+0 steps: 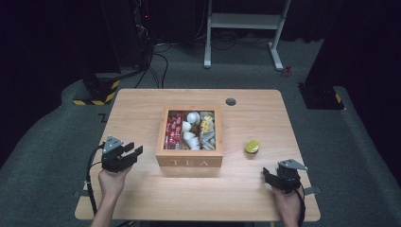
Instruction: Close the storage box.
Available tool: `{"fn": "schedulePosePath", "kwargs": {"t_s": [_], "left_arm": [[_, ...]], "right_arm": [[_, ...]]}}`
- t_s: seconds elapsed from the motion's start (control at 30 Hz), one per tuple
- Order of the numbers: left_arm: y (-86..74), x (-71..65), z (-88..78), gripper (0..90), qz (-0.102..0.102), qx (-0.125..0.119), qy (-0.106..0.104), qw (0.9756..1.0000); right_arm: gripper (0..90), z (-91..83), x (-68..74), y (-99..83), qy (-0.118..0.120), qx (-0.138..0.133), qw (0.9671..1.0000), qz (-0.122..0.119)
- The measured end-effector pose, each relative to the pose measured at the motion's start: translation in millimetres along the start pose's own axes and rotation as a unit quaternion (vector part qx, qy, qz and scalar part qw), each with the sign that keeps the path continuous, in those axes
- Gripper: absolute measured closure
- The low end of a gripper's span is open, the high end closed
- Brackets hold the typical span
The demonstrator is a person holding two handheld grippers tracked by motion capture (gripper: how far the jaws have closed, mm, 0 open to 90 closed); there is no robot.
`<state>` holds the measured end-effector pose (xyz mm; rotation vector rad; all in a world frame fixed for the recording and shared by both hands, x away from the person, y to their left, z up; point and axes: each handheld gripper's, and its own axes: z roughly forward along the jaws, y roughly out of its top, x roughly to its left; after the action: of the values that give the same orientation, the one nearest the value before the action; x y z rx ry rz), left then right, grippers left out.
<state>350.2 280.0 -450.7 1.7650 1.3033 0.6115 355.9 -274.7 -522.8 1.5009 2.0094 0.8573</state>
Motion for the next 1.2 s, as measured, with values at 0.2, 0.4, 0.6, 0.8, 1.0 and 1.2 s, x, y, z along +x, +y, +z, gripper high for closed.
{"fn": "schedulePosePath", "kwargs": {"t_s": [0.2, 0.4, 0.6, 0.8, 1.0, 1.2], "left_arm": [[-10.4, 5.4, 3.9, 55.6, 0.003, 0.015, 0.021, 0.9997], [-22.5, 5.2, 10.5, 55.0, 0.019, 0.029, 0.042, 0.9985], [-36.9, 6.1, 18.7, 53.3, 0.026, 0.040, 0.056, 0.9973], [-50.7, 8.4, 28.2, 51.3, 0.024, 0.052, 0.071, 0.9958], [-56.7, 11.6, 29.3, 49.1, 0.017, 0.051, 0.074, 0.9958], [-64.6, 13.3, 33.5, 46.5, 0.014, 0.063, 0.077, 0.9950]], "right_arm": [[32.9, 0.0, 0.0, 0.0, 0.000, 0.000, 1.0000, 0.000], [32.9, 0.0, 0.0, 0.0, 0.000, 0.000, 1.0000, 0.000], [32.9, 0.0, 0.0, 0.0, 0.000, 0.000, 1.0000, 0.000], [32.9, 0.0, 0.0, 0.0, 0.000, 0.000, 1.0000, 0.000], [32.9, 0.0, 0.1, 0.0, 0.000, 0.000, 1.0000, 0.000], [32.8, 0.0, 0.0, 0.0, 0.000, 0.000, 1.0000, 0.000]]}}
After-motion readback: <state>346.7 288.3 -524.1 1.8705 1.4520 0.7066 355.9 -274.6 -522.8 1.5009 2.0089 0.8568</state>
